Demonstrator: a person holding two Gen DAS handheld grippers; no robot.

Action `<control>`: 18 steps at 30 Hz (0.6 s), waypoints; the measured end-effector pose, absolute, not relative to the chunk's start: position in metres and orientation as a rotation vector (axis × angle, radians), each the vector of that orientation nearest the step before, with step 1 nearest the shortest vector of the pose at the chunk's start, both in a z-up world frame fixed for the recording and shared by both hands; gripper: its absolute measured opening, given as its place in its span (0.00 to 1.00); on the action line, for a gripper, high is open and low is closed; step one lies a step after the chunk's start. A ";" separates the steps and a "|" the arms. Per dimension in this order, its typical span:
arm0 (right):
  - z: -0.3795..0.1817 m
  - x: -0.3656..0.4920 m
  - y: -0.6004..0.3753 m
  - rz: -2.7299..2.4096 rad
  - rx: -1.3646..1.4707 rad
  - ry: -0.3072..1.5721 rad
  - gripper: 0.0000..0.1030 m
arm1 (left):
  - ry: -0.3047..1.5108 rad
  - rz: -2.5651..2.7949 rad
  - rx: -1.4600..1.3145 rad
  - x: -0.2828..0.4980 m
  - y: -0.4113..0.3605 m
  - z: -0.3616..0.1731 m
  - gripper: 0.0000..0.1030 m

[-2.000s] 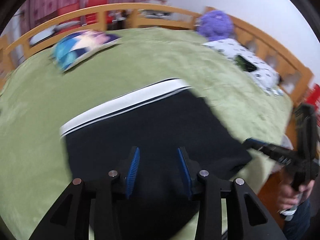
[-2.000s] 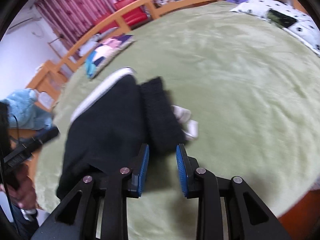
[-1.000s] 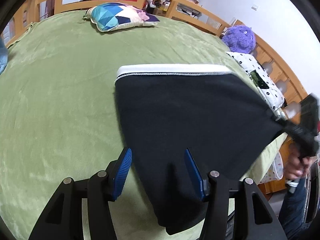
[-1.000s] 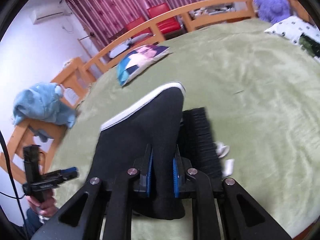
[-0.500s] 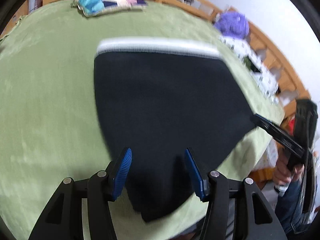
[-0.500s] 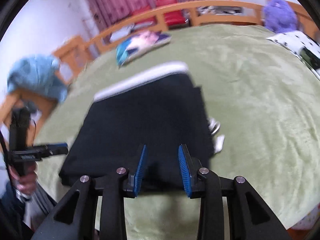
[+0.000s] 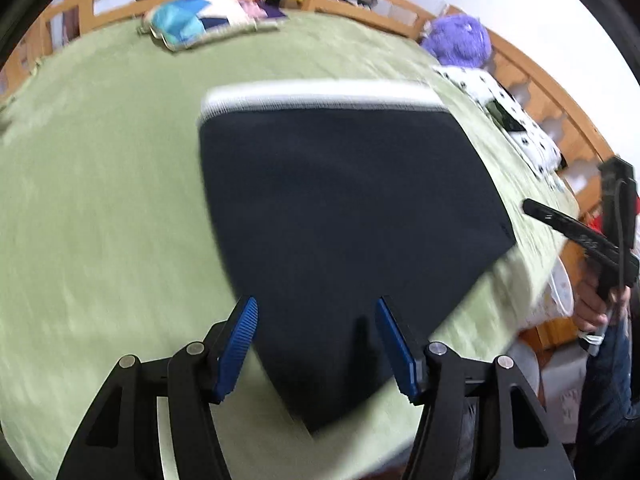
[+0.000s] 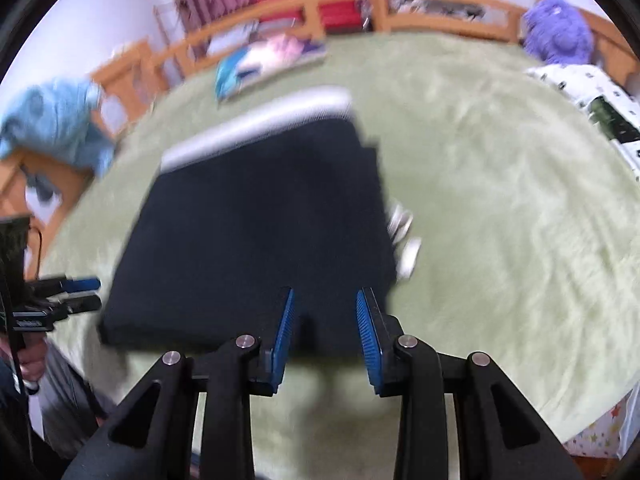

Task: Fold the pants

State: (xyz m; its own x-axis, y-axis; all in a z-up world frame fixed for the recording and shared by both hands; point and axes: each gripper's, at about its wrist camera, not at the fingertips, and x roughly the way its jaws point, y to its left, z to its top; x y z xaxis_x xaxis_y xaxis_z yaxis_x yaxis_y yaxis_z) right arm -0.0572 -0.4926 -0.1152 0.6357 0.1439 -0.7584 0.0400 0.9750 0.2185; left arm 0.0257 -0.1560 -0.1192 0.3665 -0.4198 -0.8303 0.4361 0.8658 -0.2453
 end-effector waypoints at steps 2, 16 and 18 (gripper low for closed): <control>-0.103 -0.035 -0.502 0.039 0.246 0.832 0.32 | 1.029 -0.528 0.017 0.055 -0.158 -0.113 0.58; -0.139 0.138 -0.487 0.082 0.185 0.892 0.28 | 1.014 -0.445 -0.052 0.183 -0.187 -0.150 0.57; -0.150 0.146 -0.496 0.071 0.223 0.888 0.28 | 1.014 -0.459 -0.090 0.189 -0.183 -0.157 0.57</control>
